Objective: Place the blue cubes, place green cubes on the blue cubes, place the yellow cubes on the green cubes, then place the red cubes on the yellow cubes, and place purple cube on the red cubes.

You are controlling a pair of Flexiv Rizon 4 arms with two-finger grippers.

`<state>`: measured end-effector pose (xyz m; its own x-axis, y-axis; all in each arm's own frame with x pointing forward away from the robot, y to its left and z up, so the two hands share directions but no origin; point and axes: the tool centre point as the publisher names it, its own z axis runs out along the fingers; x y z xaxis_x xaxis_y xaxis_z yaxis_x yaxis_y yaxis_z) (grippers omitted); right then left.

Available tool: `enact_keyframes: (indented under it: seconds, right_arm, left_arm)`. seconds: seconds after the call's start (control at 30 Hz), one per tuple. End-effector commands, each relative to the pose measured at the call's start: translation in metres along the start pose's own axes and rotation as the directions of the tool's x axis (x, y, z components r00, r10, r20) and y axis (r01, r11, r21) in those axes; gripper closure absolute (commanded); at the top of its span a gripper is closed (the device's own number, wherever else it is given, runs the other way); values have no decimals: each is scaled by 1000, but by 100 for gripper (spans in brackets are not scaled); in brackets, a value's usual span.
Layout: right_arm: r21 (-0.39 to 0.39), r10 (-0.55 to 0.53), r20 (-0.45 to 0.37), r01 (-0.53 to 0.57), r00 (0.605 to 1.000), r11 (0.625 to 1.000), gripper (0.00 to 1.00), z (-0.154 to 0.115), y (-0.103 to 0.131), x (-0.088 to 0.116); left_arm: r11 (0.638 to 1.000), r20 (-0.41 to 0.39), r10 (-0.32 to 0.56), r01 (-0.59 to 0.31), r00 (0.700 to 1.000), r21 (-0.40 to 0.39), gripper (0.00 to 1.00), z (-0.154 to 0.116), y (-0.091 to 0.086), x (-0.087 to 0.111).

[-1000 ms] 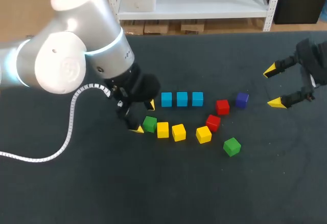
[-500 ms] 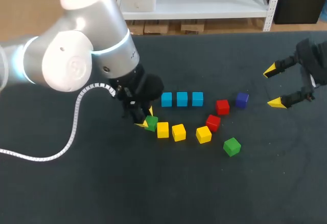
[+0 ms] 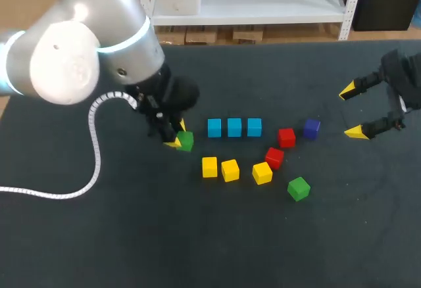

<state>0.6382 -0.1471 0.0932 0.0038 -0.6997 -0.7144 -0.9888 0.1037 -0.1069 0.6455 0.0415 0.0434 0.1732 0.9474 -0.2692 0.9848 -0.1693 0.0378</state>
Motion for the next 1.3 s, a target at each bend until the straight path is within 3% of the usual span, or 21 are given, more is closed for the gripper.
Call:
enact_keyframes:
  seconds: [0.03, 0.23, 0.73, 1.3]
  right_arm:
    - [0, -1, 3, 1, 1000, 1000, 0, 1, -1, 1]
    - [0, -1, 3, 1, 1000, 1000, 0, 1, -1, 1]
    - [0, -1, 3, 1, 1000, 1000, 0, 1, -1, 1]
    - [0, -1, 3, 1, 1000, 1000, 0, 1, -1, 1]
  left_arm:
    - [999, 6, -49, 49, 999, -23, 100, -21, 4, 7]
    - [994, 19, -101, 102, 995, -50, 100, -35, 26, 2]
    - [995, 20, -36, 38, 999, -96, 100, -25, 61, -42]
    - [995, 20, -61, 63, 998, -75, 100, -2, 66, -68]
